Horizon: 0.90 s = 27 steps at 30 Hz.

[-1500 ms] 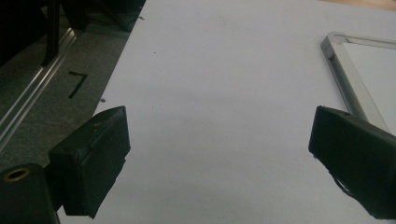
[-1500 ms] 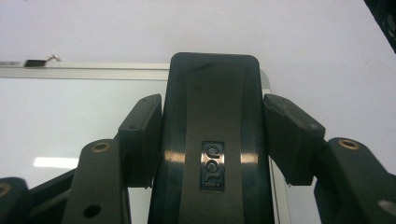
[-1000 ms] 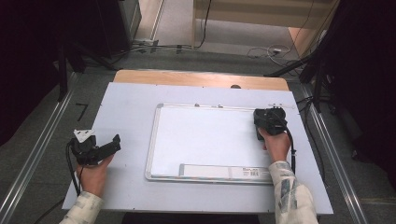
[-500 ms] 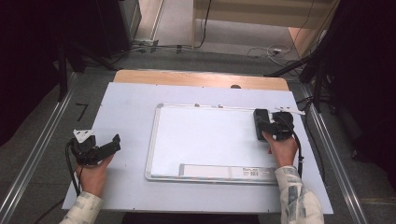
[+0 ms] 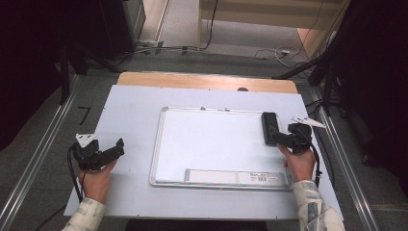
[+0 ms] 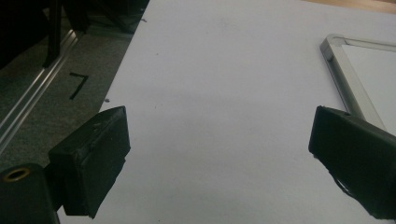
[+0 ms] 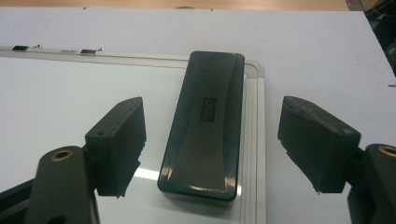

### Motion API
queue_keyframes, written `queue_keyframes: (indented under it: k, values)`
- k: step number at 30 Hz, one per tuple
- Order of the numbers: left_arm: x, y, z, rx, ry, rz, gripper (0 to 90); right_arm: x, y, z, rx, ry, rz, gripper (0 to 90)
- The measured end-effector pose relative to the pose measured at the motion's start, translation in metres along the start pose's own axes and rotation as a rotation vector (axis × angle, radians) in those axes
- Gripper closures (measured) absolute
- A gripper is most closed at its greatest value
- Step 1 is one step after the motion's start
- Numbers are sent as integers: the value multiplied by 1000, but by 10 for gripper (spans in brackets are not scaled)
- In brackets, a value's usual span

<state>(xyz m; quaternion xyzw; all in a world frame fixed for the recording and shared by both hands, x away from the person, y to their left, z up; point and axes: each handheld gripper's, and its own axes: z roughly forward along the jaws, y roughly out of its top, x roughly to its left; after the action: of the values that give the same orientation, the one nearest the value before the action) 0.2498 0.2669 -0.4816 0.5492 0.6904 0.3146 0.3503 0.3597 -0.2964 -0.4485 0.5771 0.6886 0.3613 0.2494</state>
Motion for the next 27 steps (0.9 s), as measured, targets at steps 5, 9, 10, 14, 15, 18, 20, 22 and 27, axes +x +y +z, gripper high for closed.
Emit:
queue_keyframes:
  k: [5,9,10,14,15,18,20,22,27]
  values:
    - [0,0,0,1,0,4,60,-5,-5,-9,-5,11,1,206]
    - [-1,0,0,-1,-1,3,60,-9,-9,-15,-7,9,-4,206]
    - [-1,0,0,0,-1,5,60,-10,-9,-17,-10,8,-3,206]
    - [-1,0,0,-3,-2,3,60,-15,-14,-24,-12,7,-3,206]
    - [-1,0,-1,-2,-1,3,60,-16,-15,-25,-13,7,-7,206]
    - [-1,0,-1,-3,-2,3,60,-20,-19,-30,-18,2,-4,206]
    - [-1,0,-1,-4,-1,3,60,-24,-21,-33,-19,-1,3,206]
    - [-1,0,-1,-3,0,3,60,-28,-23,-35,-21,-3,10,206]
    - [-1,0,-1,-3,0,1,60,-38,-29,-43,-27,-17,27,206]
